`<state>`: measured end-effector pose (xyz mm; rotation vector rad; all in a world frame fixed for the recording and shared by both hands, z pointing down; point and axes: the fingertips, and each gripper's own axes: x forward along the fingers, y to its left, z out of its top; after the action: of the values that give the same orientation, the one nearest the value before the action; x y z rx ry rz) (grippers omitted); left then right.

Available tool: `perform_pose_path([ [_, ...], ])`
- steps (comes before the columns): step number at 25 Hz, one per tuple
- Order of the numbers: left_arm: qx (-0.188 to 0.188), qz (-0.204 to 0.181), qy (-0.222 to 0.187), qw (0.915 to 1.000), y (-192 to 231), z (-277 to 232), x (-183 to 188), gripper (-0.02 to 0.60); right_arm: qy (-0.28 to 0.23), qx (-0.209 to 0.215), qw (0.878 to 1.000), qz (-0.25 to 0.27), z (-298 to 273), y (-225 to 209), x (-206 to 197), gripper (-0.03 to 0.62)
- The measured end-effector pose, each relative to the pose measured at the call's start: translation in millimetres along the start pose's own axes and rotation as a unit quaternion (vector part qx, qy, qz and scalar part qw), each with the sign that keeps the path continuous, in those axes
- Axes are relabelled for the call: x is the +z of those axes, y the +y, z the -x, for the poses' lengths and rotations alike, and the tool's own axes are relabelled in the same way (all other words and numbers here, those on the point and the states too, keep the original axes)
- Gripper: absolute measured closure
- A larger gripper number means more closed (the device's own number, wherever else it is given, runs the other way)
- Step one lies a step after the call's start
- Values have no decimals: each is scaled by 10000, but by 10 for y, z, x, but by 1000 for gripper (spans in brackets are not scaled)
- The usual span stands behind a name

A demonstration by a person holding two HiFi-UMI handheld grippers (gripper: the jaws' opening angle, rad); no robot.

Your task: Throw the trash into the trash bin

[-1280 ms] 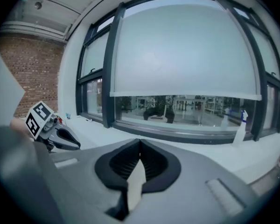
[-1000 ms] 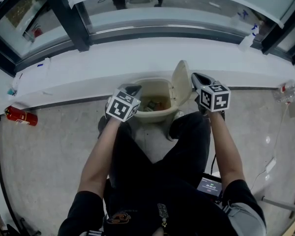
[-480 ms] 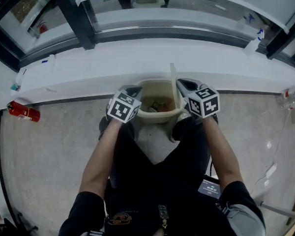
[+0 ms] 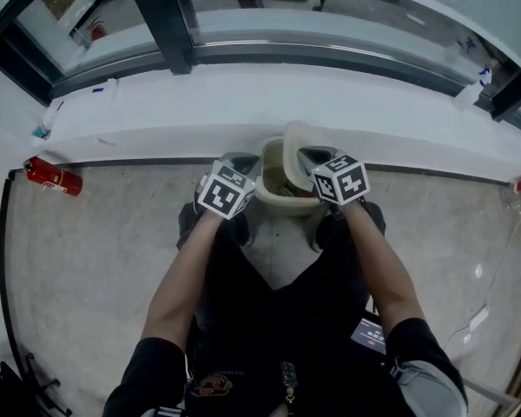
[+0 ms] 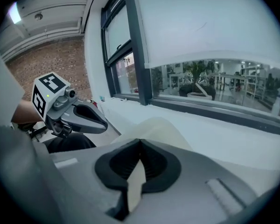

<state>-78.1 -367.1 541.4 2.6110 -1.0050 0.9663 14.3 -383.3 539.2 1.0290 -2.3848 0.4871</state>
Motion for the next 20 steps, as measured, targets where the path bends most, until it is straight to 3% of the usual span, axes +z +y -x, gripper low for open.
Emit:
perform_pose_path([
  [12,-91,169,178,9997,105,-152,-253,578,791,418,9959,-98,-720,247,-413,591],
  [20,-165,248,395,9988,188,-263,-452,578,1344,430,9900,60,-1013,266,-698,591],
])
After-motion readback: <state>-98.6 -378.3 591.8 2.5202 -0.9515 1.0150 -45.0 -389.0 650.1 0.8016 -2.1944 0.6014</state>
